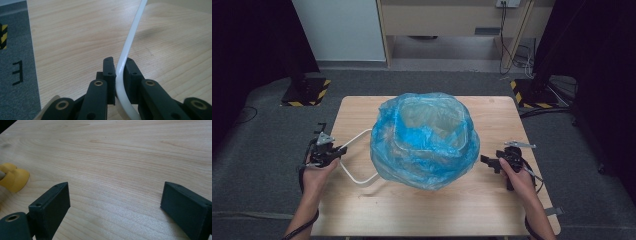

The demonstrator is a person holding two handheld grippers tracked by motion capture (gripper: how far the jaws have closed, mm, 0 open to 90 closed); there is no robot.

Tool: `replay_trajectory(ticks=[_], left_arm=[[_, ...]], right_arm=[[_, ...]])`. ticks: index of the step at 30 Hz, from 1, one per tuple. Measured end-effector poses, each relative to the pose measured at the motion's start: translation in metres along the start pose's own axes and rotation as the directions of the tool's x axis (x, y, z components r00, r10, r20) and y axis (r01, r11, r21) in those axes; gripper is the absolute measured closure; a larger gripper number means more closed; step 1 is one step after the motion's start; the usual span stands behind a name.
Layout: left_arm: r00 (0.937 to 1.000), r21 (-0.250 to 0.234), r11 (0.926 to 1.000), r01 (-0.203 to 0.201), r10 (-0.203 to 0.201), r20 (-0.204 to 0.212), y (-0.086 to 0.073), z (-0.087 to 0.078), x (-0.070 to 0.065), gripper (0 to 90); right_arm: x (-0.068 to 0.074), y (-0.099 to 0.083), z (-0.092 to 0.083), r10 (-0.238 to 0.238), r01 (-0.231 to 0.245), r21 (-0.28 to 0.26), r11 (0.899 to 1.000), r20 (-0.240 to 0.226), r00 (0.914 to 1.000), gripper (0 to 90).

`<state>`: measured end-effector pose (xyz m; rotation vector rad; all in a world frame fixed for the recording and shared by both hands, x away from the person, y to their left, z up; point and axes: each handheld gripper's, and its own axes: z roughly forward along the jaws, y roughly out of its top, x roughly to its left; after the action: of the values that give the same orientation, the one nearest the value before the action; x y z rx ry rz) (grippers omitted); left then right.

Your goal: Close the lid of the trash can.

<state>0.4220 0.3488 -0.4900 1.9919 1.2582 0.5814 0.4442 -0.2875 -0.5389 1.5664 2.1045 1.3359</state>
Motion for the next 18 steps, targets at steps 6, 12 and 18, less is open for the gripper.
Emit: replay_trajectory(ticks=[6, 12, 18], left_arm=[[0.9999, -0.023, 0.9996, -0.015, 0.015, -0.003, 0.006, -0.016, 0.003, 81.3], [0.9996, -0.036, 0.9991, -0.023, 0.023, -0.018, 0.012, -0.027, 0.006, 81.3], [0.9998, -0.054, 0.9985, -0.009, 0.008, -0.017, 0.018, -0.030, 0.010, 81.3]], right_arm=[[0.000, 0.000, 0.000, -0.002, 0.002, 0.000, 1.000, 0.004, 1.0000, 8.5], [0.000, 0.000, 0.000, -0.001, 0.001, 0.000, 1.000, 0.004, 1.0000, 8.5], [0.000, 0.000, 0.000, -0.003, 0.003, 0.000, 1.000, 0.005, 1.0000, 8.5]])
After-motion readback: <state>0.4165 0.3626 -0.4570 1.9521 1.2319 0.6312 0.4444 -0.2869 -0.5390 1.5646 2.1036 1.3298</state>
